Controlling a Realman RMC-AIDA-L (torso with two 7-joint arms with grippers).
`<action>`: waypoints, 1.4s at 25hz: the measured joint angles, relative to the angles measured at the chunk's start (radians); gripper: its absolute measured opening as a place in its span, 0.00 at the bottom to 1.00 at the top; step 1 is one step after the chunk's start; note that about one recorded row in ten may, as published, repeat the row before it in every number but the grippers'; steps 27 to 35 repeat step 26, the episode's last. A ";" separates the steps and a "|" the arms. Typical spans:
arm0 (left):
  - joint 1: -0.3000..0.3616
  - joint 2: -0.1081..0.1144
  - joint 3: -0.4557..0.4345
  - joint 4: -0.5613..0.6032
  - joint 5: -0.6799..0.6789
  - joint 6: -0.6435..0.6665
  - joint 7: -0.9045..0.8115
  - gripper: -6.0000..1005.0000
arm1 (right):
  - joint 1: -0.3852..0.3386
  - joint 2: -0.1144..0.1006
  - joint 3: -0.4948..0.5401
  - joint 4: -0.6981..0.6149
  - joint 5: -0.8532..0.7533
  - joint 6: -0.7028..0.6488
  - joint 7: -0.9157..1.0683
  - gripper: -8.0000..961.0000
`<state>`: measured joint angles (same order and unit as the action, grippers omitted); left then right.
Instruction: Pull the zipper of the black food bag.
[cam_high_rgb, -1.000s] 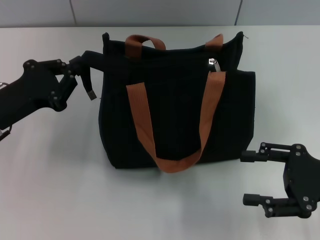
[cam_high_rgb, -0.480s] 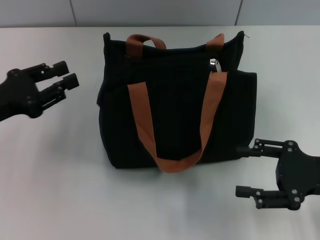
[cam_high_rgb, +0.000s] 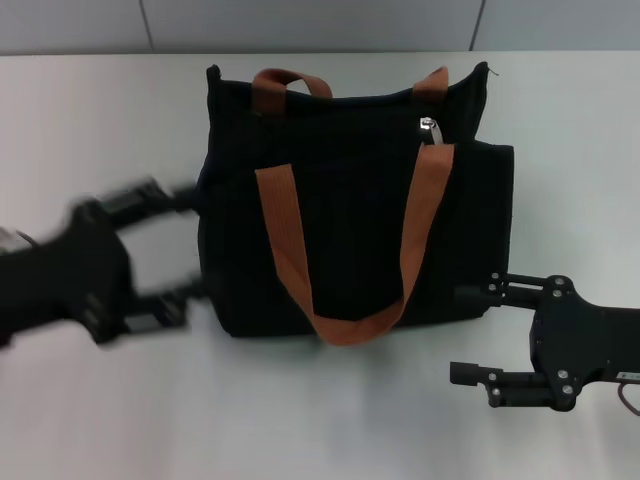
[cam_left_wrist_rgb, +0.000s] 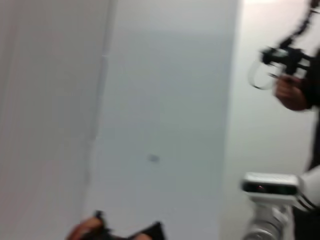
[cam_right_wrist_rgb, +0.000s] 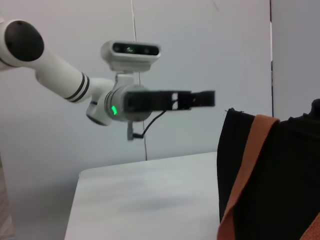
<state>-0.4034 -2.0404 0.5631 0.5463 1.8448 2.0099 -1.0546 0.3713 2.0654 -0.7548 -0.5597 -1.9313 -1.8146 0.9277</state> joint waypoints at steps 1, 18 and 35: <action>0.004 -0.009 0.020 -0.004 0.001 -0.001 0.035 0.69 | 0.000 0.000 0.000 0.001 0.000 0.001 0.000 0.77; 0.035 -0.028 0.287 -0.197 0.027 -0.229 0.251 0.82 | 0.025 0.009 -0.011 0.092 -0.080 0.072 -0.088 0.77; 0.037 -0.026 0.290 -0.199 0.028 -0.232 0.251 0.82 | 0.026 0.010 -0.011 0.093 -0.081 0.075 -0.090 0.77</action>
